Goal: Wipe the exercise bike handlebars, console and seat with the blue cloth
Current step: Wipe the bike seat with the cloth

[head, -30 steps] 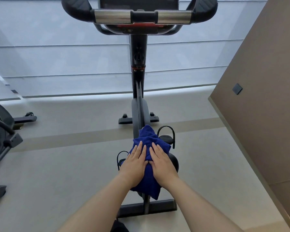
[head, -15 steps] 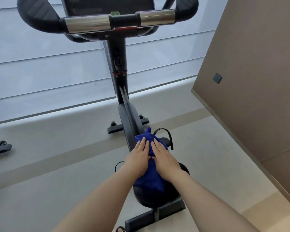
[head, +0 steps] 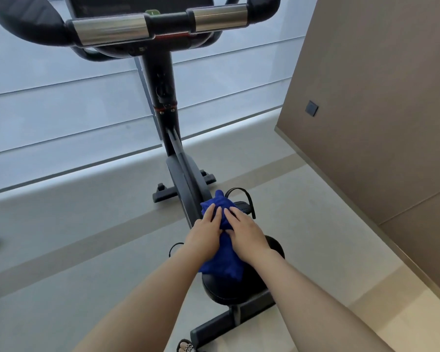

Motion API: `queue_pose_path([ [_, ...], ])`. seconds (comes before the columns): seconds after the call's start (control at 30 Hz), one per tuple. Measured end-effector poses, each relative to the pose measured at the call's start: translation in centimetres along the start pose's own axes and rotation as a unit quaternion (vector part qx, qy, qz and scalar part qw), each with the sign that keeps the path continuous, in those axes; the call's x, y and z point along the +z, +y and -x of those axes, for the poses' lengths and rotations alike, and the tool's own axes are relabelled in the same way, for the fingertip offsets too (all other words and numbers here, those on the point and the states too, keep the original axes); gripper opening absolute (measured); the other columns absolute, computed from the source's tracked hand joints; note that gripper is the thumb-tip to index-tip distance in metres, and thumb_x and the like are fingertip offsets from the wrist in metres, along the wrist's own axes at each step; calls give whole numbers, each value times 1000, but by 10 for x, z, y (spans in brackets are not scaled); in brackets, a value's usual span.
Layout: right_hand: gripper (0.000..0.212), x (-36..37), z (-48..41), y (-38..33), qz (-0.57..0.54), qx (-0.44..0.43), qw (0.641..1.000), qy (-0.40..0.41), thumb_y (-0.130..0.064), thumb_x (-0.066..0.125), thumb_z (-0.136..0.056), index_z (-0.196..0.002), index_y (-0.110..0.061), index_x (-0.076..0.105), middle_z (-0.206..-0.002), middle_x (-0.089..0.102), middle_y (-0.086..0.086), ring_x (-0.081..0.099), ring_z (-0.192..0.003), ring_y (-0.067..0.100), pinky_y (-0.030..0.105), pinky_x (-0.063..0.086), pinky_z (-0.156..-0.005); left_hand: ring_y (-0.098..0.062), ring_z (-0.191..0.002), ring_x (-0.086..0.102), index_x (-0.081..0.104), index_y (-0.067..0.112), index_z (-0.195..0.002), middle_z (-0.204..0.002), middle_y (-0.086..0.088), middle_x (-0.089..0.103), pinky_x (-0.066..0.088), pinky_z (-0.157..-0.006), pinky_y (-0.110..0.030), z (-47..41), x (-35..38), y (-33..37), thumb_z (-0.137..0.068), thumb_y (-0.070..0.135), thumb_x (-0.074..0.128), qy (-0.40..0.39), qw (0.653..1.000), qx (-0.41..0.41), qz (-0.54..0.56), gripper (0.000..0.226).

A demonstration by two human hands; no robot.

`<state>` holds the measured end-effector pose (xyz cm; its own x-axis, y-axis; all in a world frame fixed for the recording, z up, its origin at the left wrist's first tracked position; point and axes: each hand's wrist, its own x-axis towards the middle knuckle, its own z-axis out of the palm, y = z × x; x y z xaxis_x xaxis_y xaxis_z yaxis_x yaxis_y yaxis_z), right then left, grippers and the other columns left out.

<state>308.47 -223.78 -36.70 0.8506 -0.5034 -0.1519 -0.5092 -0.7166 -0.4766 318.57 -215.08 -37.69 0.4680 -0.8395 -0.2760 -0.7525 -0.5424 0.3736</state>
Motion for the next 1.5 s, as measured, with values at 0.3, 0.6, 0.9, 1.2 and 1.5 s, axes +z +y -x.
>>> queue_pose_path([
  [0.3,46,-12,42,12,13,-45,999,-17,-28,53,-93,-137,-18,43,-142,40,2,33,-129,21,33,31,-106,-30,-121,41,18,21,-147,-156,-4,12,33,-103,-33,44,8,27,-94,15,42,15,996,-29,-81,58],
  [0.6,37,-15,96,22,31,-127,991,0,-34,52,-92,-126,-19,50,-125,49,-2,39,-114,17,29,37,-97,-28,-123,34,25,24,-142,-147,3,30,37,-100,-35,104,30,67,-92,21,47,71,989,-95,-85,55],
  [0.9,44,-13,130,47,4,-182,983,8,-16,57,-88,-130,-18,48,-135,45,-3,37,-126,13,27,34,-105,-25,-134,14,13,29,-144,-151,2,16,17,-109,-43,142,71,97,-94,40,40,117,976,-158,-93,58],
  [1.2,40,-27,136,81,38,-170,983,55,-9,58,-87,-125,-17,53,-129,52,0,47,-117,17,27,41,-94,-22,-143,-12,-10,35,-145,-157,6,-13,-2,-114,-46,119,83,113,-96,38,38,68,987,-112,-98,69],
  [1.5,56,-30,125,101,19,-143,989,16,-7,51,-92,-144,-14,31,-150,31,2,30,-137,16,27,30,-111,-23,-144,-5,-8,33,-146,-157,3,-10,3,-115,-42,85,79,119,-94,40,44,61,992,-58,-95,73],
])
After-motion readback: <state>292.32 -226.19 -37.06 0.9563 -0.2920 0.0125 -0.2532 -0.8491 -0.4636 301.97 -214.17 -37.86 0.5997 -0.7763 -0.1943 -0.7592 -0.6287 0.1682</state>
